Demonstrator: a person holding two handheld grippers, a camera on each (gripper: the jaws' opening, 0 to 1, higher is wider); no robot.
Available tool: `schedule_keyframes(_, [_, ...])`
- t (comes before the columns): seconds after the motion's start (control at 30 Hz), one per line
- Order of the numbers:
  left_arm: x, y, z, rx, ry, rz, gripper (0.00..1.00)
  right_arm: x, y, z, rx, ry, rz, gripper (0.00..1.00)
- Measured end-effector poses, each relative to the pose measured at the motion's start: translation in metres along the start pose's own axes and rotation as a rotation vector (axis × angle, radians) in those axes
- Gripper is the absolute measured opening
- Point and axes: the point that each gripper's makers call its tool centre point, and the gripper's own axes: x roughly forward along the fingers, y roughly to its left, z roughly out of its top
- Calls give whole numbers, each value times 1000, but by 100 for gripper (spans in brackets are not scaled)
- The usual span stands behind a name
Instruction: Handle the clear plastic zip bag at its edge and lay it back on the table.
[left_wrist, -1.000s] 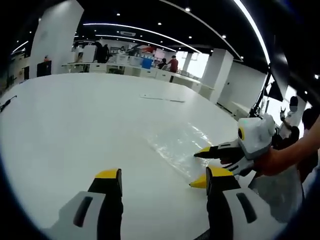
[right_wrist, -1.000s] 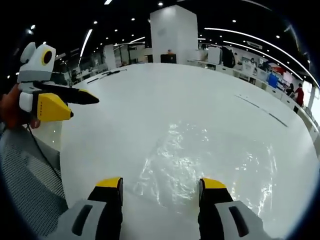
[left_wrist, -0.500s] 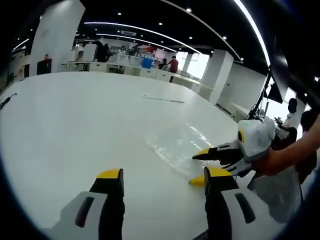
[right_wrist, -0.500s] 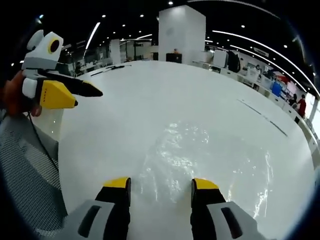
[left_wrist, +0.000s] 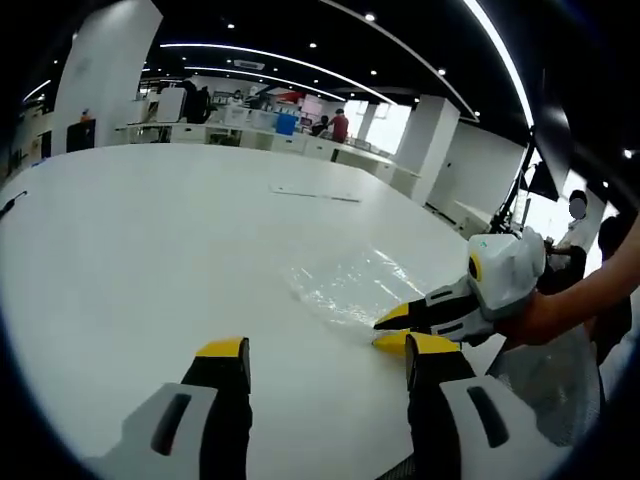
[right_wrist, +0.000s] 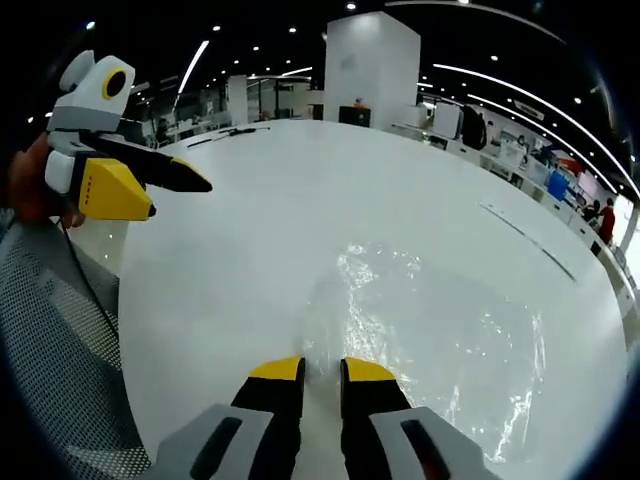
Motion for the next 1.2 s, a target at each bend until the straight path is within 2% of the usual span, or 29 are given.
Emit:
schedule_keyframes(0.23, [5,-15,-5,53,30,-37,61,2,1,0,-44,56,-1,0])
schedule_keyframes(0.43, [5,-10,-6,66,37,-41,60,2,1,-1,-45,70,-10,0])
schedule_keyframes(0.6, [5,-1,-5,43,30,-21,58,-3,2,5,-89,72,2,0])
schedule_keyframes(0.8, [4,0,-6,37,31,-8,57,-8,5,11,-149,57,28,0])
schedule_keyframes(0.93, [4,4,-4,32,28,3,57,-19,10,16,-204,58,43,0])
schedule_keyframes(1.2, [9,14,-4,72,44,19,57,-30,12,23,-252,49,53,0])
